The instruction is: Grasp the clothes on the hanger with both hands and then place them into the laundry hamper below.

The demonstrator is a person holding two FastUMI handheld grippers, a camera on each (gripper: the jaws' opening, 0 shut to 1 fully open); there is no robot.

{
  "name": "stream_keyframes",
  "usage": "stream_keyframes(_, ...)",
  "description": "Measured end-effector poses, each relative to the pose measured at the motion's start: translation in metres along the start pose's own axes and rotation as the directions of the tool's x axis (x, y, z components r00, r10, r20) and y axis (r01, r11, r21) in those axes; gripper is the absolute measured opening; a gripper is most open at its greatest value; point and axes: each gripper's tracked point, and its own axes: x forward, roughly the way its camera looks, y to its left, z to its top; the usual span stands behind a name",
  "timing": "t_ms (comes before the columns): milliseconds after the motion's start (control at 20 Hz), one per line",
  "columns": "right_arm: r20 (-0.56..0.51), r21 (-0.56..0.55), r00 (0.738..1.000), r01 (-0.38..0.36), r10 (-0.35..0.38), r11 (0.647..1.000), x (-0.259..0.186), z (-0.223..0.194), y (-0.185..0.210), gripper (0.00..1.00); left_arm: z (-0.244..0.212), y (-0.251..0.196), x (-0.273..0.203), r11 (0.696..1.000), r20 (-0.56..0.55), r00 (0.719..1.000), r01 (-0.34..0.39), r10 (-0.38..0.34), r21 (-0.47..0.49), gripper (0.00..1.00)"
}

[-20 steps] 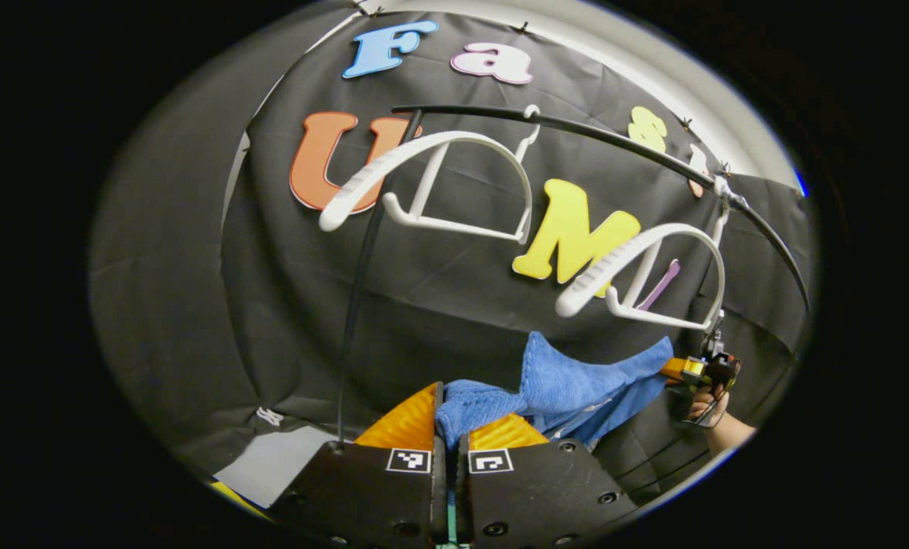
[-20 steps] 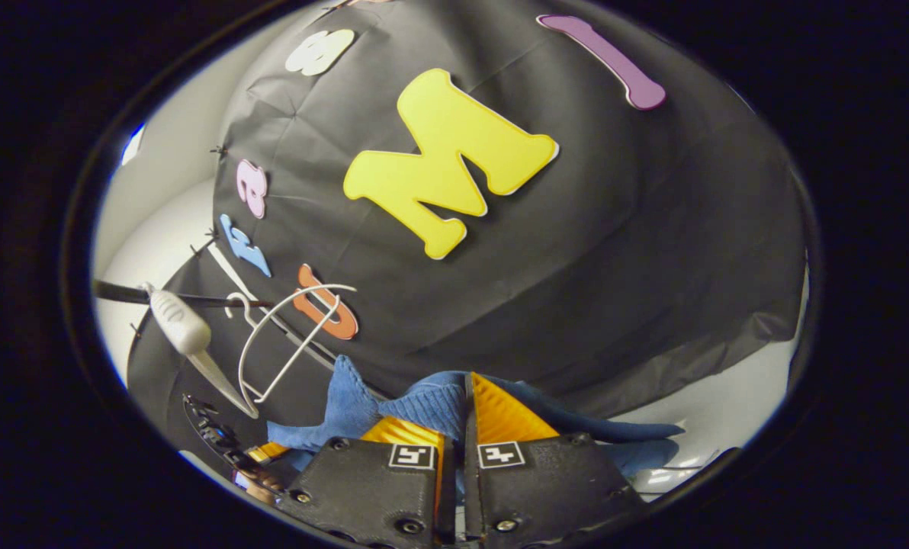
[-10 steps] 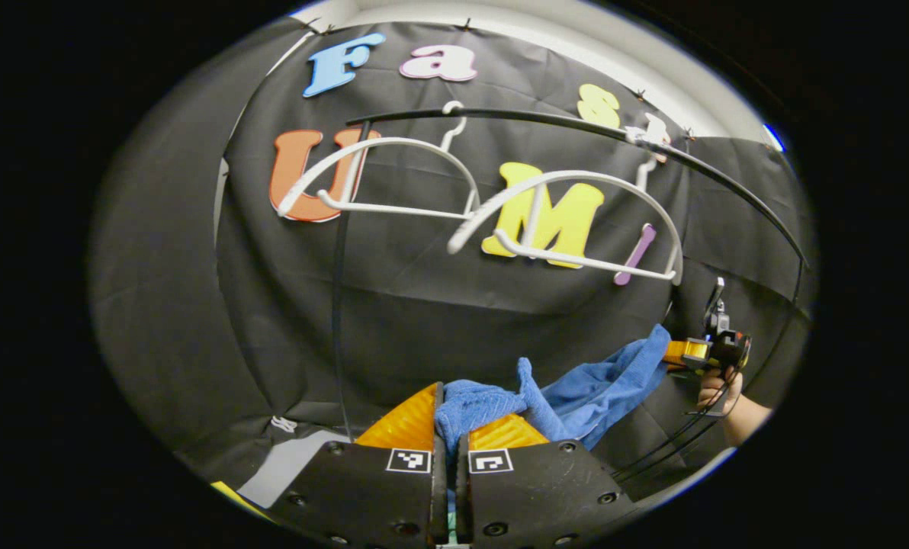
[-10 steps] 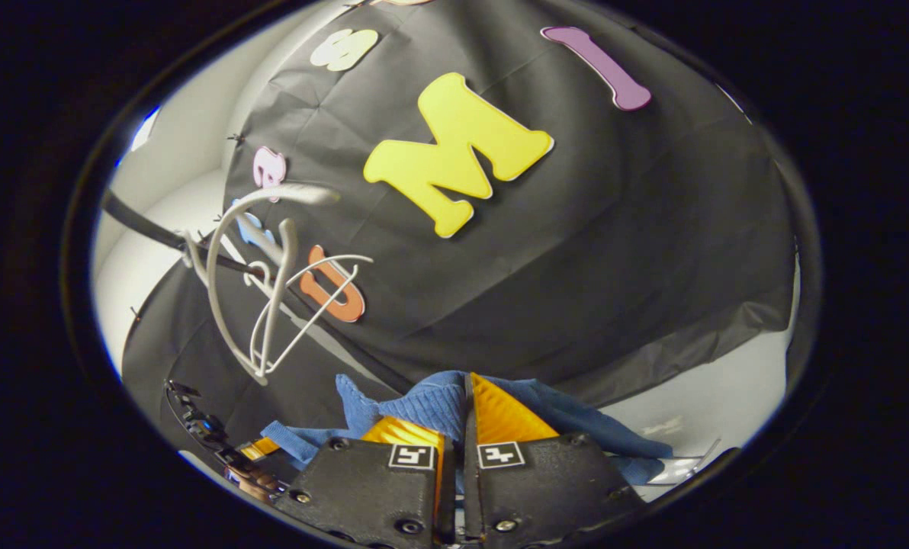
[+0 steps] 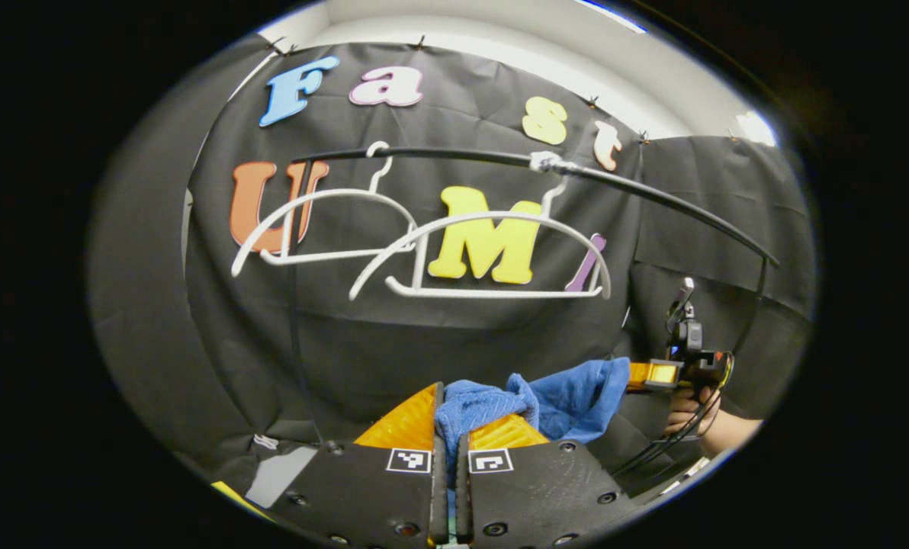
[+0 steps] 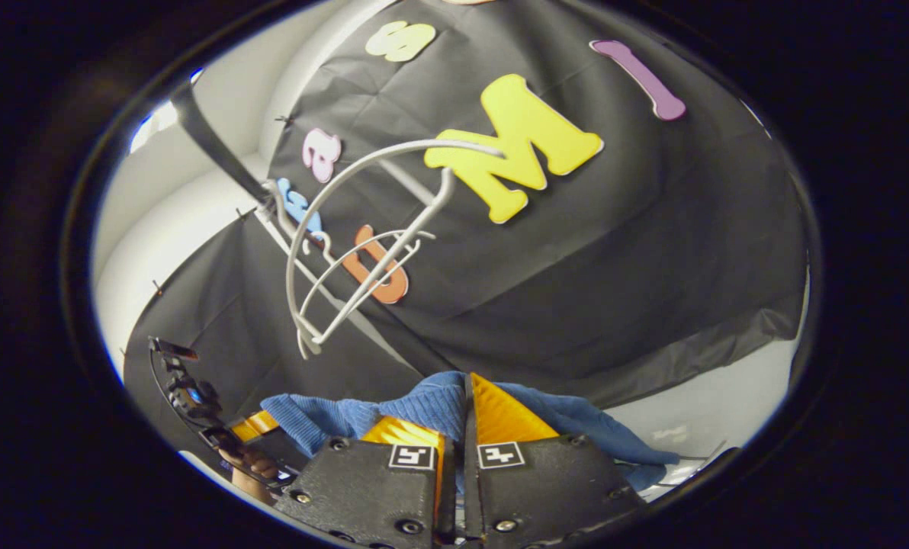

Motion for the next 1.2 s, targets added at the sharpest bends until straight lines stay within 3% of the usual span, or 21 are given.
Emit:
stream_keyframes(150,0.006,-0.051,0.999,-0.049,0.049,0.998,-0.007,-0.006,0.039,0.08,0.014,-0.023,-0.006,0.999,0.041,0.999,0.031,-0.032,0.021,0.05)
stream_keyframes(200,0.007,-0.065,0.997,-0.071,0.071,0.995,-0.007,-0.012,0.056,0.08,0.018,-0.029,-0.008,0.999,0.047,0.998,0.040,-0.041,0.029,0.09)
stream_keyframes(300,0.017,-0.089,0.993,-0.111,0.113,0.990,-0.011,-0.010,0.084,0.08,0.030,-0.041,-0.012,0.998,0.065,0.997,0.048,-0.051,0.052,0.04)
stream_keyframes(350,0.024,-0.100,0.991,-0.125,0.128,0.987,-0.012,-0.007,0.095,0.08,0.037,-0.043,-0.013,0.997,0.072,0.996,0.049,-0.053,0.062,0.10)
stream_keyframes(500,0.048,-0.136,0.979,-0.191,0.199,0.972,-0.023,-0.001,0.137,0.08,0.053,-0.053,-0.024,0.994,0.091,0.994,0.056,-0.064,0.092,0.10)
stream_keyframes(700,0.090,-0.136,0.964,-0.237,0.250,0.962,-0.023,0.005,0.160,0.08,0.063,-0.052,-0.032,0.989,0.119,0.992,0.034,-0.052,0.146,0.10)
stream_keyframes(950,0.002,-0.122,0.990,-0.141,0.142,0.983,0.010,-0.041,0.112,0.07,-0.014,-0.024,-0.016,0.993,-0.019,0.999,-0.030,0.032,0.112,0.04)
stream_keyframes(1000,-0.027,-0.119,0.993,-0.114,0.112,0.986,0.021,-0.052,0.101,0.08,-0.034,-0.022,-0.011,0.996,-0.063,0.998,-0.024,0.029,0.082,0.09)
stream_keyframes(1200,-0.148,-0.131,0.989,-0.019,-0.001,0.991,0.047,-0.099,0.055,0.08,-0.099,-0.001,0.003,0.998,-0.210,0.975,-0.066,0.069,0.023,0.04)
